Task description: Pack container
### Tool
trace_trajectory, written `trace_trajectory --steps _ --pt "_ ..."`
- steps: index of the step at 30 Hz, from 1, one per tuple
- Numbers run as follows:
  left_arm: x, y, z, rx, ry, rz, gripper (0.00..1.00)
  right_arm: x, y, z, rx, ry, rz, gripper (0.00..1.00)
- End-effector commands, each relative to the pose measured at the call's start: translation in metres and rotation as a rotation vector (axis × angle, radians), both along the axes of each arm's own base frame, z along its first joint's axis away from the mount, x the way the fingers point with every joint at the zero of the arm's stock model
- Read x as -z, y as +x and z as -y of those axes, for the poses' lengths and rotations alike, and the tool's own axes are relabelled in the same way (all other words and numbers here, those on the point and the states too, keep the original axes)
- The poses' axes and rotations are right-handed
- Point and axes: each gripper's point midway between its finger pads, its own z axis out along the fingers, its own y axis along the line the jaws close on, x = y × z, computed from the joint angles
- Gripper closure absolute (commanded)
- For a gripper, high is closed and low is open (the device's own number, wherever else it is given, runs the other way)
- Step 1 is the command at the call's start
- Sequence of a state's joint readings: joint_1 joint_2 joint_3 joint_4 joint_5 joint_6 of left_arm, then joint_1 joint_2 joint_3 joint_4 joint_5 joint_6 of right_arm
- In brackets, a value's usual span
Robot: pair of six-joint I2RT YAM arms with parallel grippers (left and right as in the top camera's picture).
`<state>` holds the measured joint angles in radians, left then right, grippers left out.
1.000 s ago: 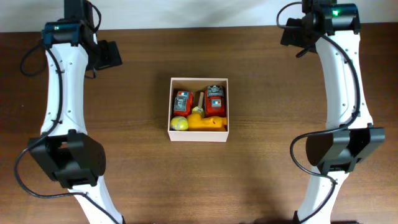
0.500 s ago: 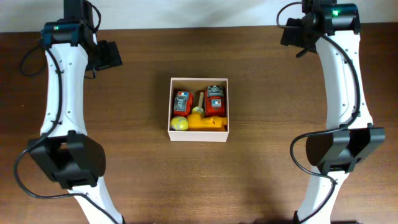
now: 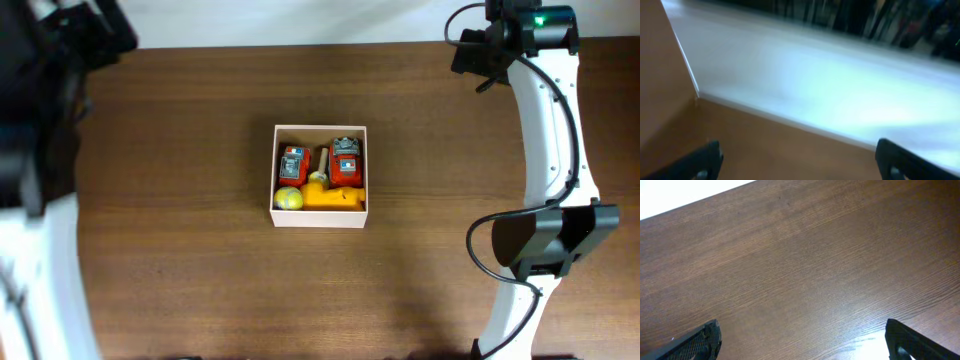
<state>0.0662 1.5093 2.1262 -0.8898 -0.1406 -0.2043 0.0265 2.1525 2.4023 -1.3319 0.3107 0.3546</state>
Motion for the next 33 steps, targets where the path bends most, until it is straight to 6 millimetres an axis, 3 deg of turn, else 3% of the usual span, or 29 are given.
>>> trace_trajectory --steps 1,4,8,15,23,33 --pt "0.008 -0.009 -0.004 0.003 0.091 0.016 0.01 -0.001 -0.001 0.006 0.007 -0.013 -0.002 0.01" --pt "0.010 -0.019 -0.003 0.006 0.129 0.095 0.01 -0.001 -0.001 0.006 0.007 -0.013 -0.002 0.01" --pt "0.038 -0.037 -0.002 0.004 0.146 0.152 0.01 -0.001 -0.001 0.006 0.007 -0.013 -0.002 0.01" --pt "0.122 -0.073 0.010 0.056 0.144 0.197 0.01 -0.001 -0.001 0.006 0.007 -0.013 -0.002 0.01" --pt "0.197 -0.119 0.014 0.055 0.155 0.317 0.01 -0.001 -0.001 0.006 0.007 -0.013 -0.003 0.01" --pt "0.247 -0.145 0.014 0.041 0.164 0.393 0.01 -0.001 -0.001 0.006 0.007 -0.013 -0.002 0.01"
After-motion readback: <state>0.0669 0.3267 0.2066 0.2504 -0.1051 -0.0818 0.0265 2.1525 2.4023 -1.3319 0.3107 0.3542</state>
